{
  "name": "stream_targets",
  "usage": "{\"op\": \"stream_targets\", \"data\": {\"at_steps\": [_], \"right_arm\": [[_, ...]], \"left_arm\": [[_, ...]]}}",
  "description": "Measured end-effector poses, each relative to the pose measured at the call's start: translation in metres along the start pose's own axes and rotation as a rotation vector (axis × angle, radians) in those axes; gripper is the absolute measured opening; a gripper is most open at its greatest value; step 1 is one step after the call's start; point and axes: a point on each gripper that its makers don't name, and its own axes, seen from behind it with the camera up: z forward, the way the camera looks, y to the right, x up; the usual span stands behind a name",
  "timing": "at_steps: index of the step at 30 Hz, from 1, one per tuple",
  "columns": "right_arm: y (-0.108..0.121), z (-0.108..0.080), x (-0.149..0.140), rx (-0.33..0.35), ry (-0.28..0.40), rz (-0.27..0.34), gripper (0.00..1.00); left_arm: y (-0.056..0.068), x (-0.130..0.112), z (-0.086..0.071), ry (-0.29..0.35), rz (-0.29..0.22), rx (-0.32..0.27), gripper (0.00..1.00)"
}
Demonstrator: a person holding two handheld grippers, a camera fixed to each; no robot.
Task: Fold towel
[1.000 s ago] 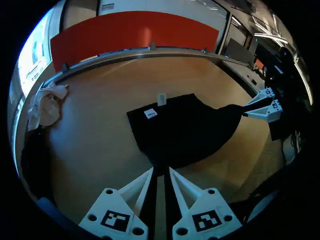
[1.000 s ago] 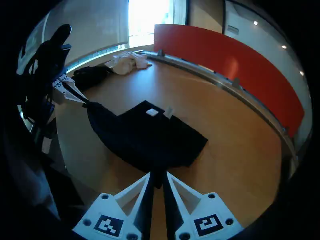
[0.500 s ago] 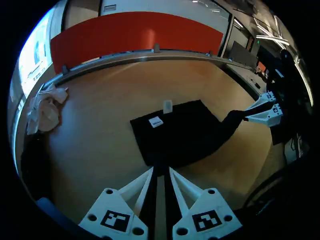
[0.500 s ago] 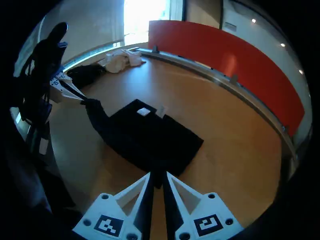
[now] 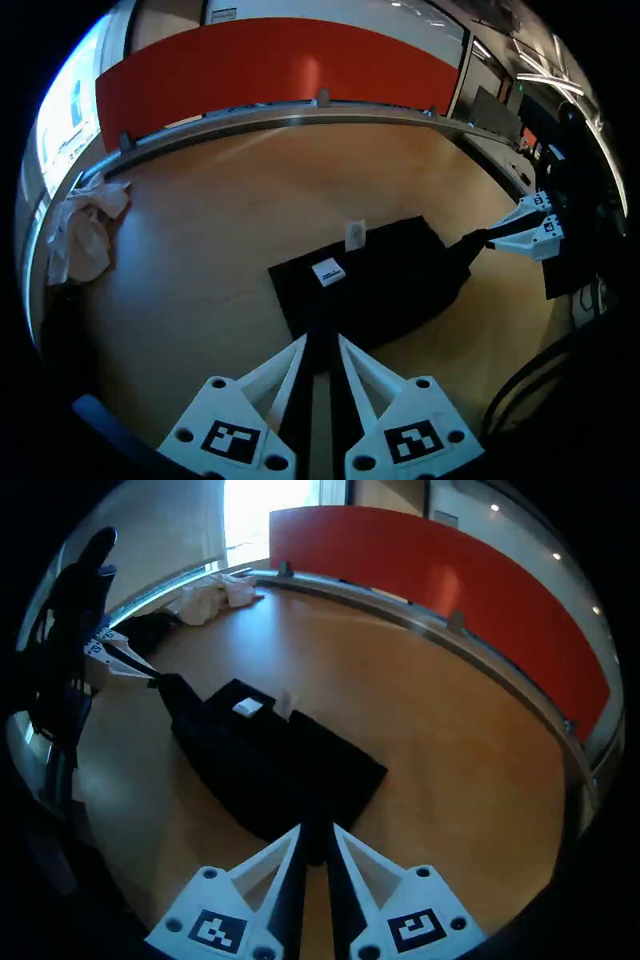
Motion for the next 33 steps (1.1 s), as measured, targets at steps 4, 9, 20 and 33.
{"op": "stream_targets", "data": {"at_steps": [4, 9, 20, 33], "right_arm": [[0.007, 0.009, 0.005, -0.008, -0.004, 0.004, 0.14], [0.015, 0.019, 0.01, -0.018, -0.009, 0.007, 0.14], [0.021, 0.033, 0.014, -0.023, -0.015, 0.02, 0.14], [0.028, 0.052, 0.01, -0.058, -0.031, 0.025, 0.21]], "left_arm": [[-0.005, 0.003, 0.01, -0.006, 0.001, 0.003, 0.12], [-0.009, 0.005, 0.022, -0.014, 0.006, 0.002, 0.12], [-0.014, 0.003, 0.035, -0.03, 0.007, -0.001, 0.12], [-0.025, 0.002, 0.059, -0.028, 0.004, 0.029, 0.12]]}}
